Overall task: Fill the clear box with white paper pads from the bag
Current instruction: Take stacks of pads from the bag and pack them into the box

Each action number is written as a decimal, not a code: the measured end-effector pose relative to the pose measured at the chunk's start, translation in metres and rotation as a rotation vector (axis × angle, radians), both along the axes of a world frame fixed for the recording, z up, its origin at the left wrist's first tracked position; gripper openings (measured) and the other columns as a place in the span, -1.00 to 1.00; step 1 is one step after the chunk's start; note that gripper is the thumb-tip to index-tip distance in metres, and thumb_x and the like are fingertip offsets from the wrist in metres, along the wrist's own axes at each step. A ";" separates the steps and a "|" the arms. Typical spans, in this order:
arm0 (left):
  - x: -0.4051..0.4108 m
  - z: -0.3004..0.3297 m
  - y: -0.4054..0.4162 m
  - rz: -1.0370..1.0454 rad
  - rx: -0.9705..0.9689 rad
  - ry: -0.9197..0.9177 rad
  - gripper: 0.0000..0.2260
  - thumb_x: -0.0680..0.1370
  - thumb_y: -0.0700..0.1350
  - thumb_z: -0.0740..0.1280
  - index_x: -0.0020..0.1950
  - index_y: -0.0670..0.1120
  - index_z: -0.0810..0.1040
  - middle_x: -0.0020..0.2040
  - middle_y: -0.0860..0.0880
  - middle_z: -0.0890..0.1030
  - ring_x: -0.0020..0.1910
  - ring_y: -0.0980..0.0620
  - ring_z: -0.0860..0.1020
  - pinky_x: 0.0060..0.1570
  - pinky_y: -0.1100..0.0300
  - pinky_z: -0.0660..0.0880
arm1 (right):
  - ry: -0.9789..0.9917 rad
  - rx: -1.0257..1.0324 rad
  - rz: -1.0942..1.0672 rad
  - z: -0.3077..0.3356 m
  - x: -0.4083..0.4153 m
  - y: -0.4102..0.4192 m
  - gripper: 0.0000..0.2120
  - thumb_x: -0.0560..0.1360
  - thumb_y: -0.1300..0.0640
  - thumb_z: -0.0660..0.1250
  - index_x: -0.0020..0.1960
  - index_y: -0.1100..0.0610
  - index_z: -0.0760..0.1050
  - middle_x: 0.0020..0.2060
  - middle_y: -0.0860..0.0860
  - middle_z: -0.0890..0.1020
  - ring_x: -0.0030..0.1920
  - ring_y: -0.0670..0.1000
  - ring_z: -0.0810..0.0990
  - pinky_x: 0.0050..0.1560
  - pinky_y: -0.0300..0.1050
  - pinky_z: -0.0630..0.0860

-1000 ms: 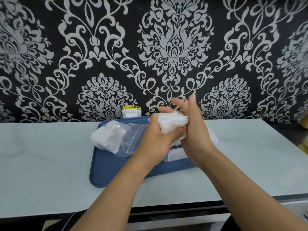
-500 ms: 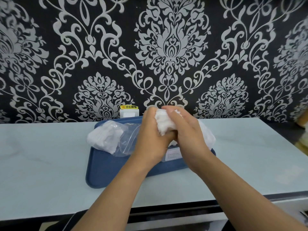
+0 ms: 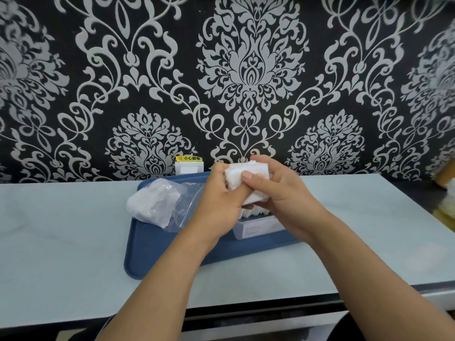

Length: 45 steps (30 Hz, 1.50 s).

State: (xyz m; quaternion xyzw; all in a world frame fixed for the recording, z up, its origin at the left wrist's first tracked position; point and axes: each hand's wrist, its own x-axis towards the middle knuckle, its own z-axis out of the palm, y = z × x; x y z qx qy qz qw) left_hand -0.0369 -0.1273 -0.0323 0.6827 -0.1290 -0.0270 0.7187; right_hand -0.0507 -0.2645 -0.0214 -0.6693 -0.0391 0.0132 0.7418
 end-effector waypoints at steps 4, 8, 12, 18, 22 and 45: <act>0.001 -0.003 0.002 0.208 0.236 -0.333 -0.68 0.36 -0.05 0.61 -0.07 -0.05 0.51 -0.18 0.08 0.64 -0.24 0.18 0.57 -0.31 0.27 0.53 | 0.033 0.010 0.116 0.001 0.001 -0.021 -0.62 0.46 0.20 0.45 0.26 0.26 0.58 0.15 0.27 0.66 0.10 0.15 0.65 0.29 0.09 0.51; 0.001 -0.006 0.000 0.172 0.233 -0.340 -0.66 0.32 -0.02 0.64 -0.06 0.03 0.54 -0.16 0.12 0.64 -0.19 0.15 0.59 -0.27 0.22 0.57 | 0.041 0.004 0.150 0.002 0.002 -0.033 -0.64 0.44 0.30 0.44 0.23 0.30 0.58 0.07 0.23 0.68 0.02 0.11 0.69 0.03 -0.10 0.63; 0.004 -0.012 -0.002 0.091 0.350 -0.310 -0.41 0.30 -0.02 0.65 0.24 0.11 0.47 0.11 0.18 0.55 0.02 0.18 0.57 -0.09 0.20 0.62 | 0.104 0.025 -0.044 0.005 0.009 -0.039 -0.78 0.51 0.19 0.41 0.11 0.28 0.63 -0.09 0.16 0.72 -0.16 0.00 0.68 -0.26 -0.23 0.59; 0.003 -0.017 0.000 -0.004 0.868 -0.449 -0.55 0.44 0.19 0.50 0.25 0.09 0.51 0.14 0.16 0.54 0.11 0.12 0.49 0.11 0.10 0.52 | 0.227 -0.421 -0.348 0.017 0.014 -0.068 -0.85 0.40 0.14 0.50 -0.22 0.18 0.57 -0.35 0.03 0.57 -0.29 0.01 0.48 -0.26 -0.11 0.38; 0.004 -0.018 -0.003 -0.042 1.029 -0.479 -0.66 0.48 0.24 0.42 0.12 0.07 0.60 0.06 0.13 0.60 0.09 0.06 0.51 0.06 0.10 0.50 | 0.312 -0.736 -0.261 0.010 0.021 -0.060 -0.70 0.34 0.10 0.52 -0.36 0.12 0.40 -0.44 0.03 0.41 -0.46 0.01 0.36 -0.42 -0.17 0.26; 0.007 -0.023 -0.008 -0.145 1.147 -0.353 -0.81 0.53 0.04 0.46 -0.24 0.02 0.59 -0.26 0.00 0.57 -0.22 -0.05 0.55 -0.23 0.14 0.44 | 0.311 -1.492 -0.286 -0.020 0.034 -0.035 -0.04 0.13 -0.39 0.48 0.47 -0.20 0.30 0.12 -0.05 0.60 0.05 0.06 0.56 -0.12 -0.11 0.41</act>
